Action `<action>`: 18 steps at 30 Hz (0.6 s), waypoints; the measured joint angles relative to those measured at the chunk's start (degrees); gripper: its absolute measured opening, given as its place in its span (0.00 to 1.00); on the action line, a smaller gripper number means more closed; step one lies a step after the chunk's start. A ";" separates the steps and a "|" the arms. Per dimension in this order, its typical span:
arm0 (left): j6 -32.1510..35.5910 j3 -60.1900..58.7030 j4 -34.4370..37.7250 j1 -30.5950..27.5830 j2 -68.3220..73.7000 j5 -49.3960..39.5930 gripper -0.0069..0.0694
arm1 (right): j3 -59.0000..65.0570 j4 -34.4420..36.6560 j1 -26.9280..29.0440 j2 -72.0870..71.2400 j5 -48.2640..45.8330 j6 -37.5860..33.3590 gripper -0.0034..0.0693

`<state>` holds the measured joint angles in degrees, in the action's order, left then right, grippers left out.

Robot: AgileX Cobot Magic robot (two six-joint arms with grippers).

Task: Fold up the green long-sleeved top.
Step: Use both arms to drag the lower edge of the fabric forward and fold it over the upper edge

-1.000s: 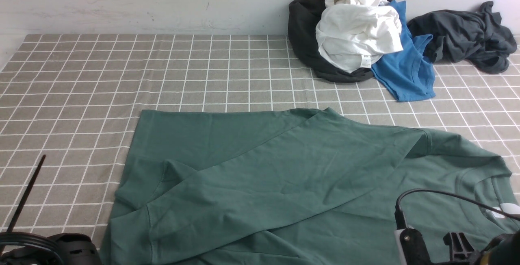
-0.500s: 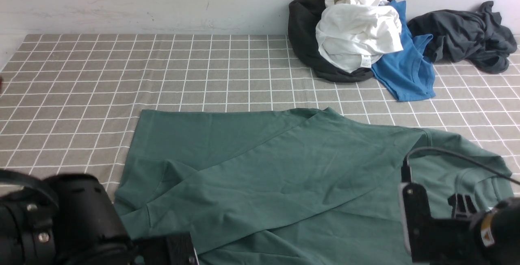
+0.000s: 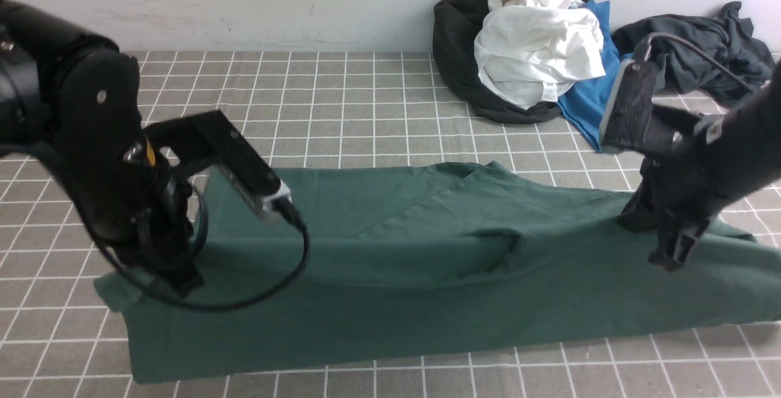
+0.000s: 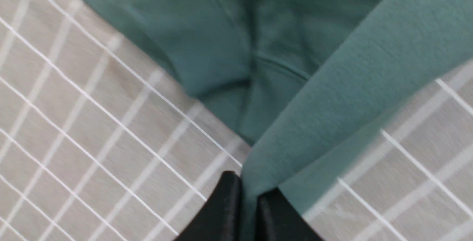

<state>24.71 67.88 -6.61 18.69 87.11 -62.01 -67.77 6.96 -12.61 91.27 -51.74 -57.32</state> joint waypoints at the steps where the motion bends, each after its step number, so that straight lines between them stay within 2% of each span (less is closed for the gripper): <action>1: 0.05 2.29 0.16 -0.90 2.10 0.66 0.11 | -2.27 0.41 0.74 1.94 -0.54 0.02 0.04; 11: 0.24 23.00 -2.40 -5.27 22.85 2.01 0.11 | -20.56 1.18 4.15 18.10 -7.16 1.27 0.04; 18: -0.12 31.65 -3.04 -6.41 33.14 4.85 0.11 | -26.14 1.03 4.42 26.11 -2.72 1.48 0.04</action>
<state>24.59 99.53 -9.64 12.28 120.25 -57.17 -93.91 7.99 -8.19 117.38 -54.46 -55.84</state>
